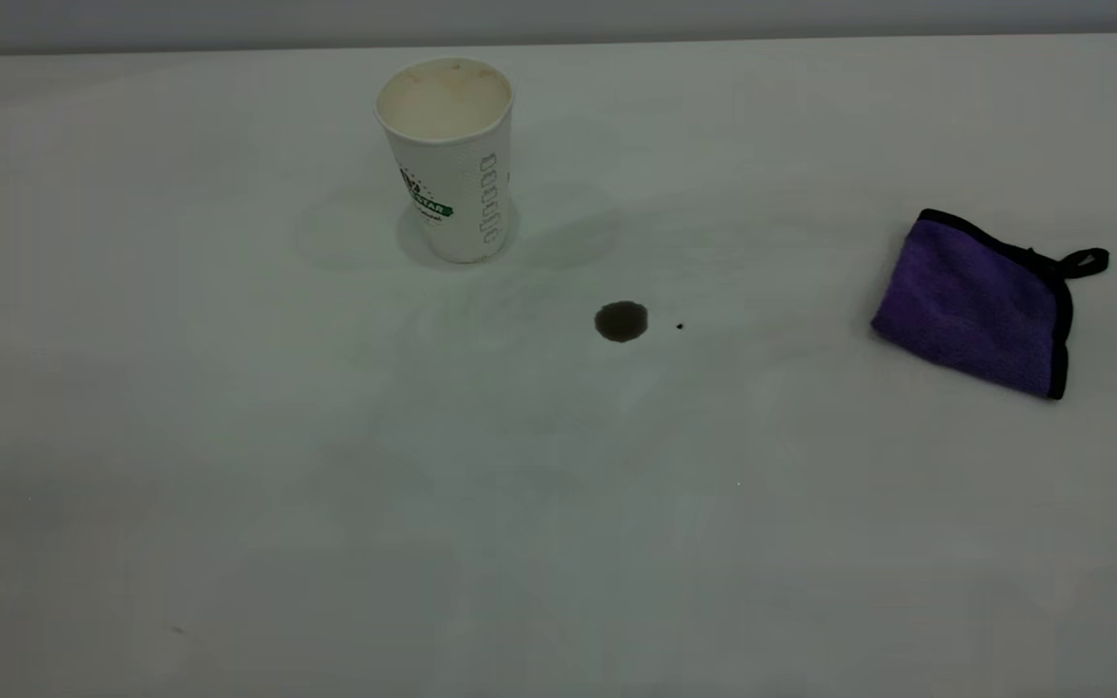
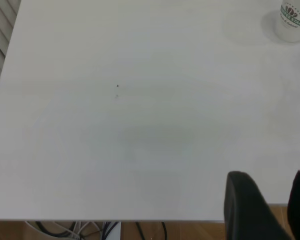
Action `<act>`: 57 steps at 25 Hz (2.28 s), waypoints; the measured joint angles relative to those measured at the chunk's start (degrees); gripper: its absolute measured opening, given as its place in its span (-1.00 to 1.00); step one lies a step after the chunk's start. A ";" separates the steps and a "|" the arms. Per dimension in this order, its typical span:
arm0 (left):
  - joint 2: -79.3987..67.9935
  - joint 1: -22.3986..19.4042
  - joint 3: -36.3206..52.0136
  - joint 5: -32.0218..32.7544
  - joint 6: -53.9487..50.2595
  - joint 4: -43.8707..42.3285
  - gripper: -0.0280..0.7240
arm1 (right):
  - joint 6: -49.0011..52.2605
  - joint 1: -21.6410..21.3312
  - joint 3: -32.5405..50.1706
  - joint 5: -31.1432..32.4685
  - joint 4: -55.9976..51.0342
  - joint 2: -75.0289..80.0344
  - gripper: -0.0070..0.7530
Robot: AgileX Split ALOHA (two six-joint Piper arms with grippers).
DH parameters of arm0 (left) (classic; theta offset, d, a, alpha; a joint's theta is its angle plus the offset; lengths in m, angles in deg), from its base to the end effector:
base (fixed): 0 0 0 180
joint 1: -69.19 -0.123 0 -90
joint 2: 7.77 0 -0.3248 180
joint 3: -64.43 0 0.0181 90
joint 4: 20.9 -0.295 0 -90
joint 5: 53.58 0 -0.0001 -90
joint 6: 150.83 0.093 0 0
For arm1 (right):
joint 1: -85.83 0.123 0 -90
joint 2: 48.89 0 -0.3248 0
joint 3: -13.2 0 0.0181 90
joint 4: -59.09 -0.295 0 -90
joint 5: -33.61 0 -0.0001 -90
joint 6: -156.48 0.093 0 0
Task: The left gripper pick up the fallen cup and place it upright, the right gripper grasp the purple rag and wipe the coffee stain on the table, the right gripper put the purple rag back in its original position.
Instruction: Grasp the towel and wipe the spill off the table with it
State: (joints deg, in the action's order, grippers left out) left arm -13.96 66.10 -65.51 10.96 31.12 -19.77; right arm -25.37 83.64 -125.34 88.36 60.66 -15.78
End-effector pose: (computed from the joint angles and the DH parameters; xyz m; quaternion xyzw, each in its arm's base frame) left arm -0.0077 -0.0021 0.2893 -0.0079 0.8694 0.0119 0.4939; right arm 0.0792 -0.0051 0.3374 0.0003 0.9037 -0.0286 0.4272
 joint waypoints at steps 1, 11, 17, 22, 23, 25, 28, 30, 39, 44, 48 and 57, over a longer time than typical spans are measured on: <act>0.00 0.00 0.00 0.00 0.00 0.00 -0.19 | 0.00 0.00 -1.14 -2.63 0.05 5.37 0.84; 0.00 0.00 0.00 0.00 0.00 0.00 -0.19 | -2.21 0.61 -12.81 -17.01 -0.66 55.75 0.90; 0.00 0.00 0.00 0.00 0.00 0.00 -0.19 | -2.81 4.65 -23.38 -23.79 -0.96 80.33 0.90; 0.00 0.00 0.00 0.00 0.00 0.00 -0.19 | -2.81 7.12 -33.33 -23.71 -0.98 96.09 0.90; 0.00 0.00 0.00 0.00 0.00 0.00 -0.19 | -2.81 7.42 -35.00 -23.71 -1.03 98.13 0.90; 0.00 0.00 0.00 0.00 0.00 0.00 -0.19 | -2.81 7.73 -37.48 -23.71 -1.57 102.03 0.90; 0.00 0.00 0.00 0.00 0.00 0.00 -0.19 | -2.82 7.87 -39.32 -23.89 -1.89 105.19 0.90; 0.00 0.00 0.00 0.00 0.00 0.00 -0.19 | -2.87 7.87 -39.44 -24.62 -2.13 106.16 0.90; 0.00 0.00 0.00 0.00 0.00 0.00 -0.19 | -3.24 7.87 -40.00 -28.32 -2.24 110.18 0.88; 0.00 0.00 0.00 0.00 0.00 0.00 -0.19 | -4.29 7.87 -40.17 -29.58 -2.20 112.41 0.57; 0.00 0.00 0.00 0.00 0.00 0.00 -0.19 | -4.85 7.87 -40.55 -29.91 -4.07 112.89 -0.26; 0.00 0.00 0.00 0.00 0.00 0.00 -0.19 | -13.73 9.13 -40.54 -30.17 -16.47 112.07 -0.83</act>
State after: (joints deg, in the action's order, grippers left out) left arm -13.96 66.10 -65.51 10.96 31.12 -19.77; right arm -39.10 92.77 -165.88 58.19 44.19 96.29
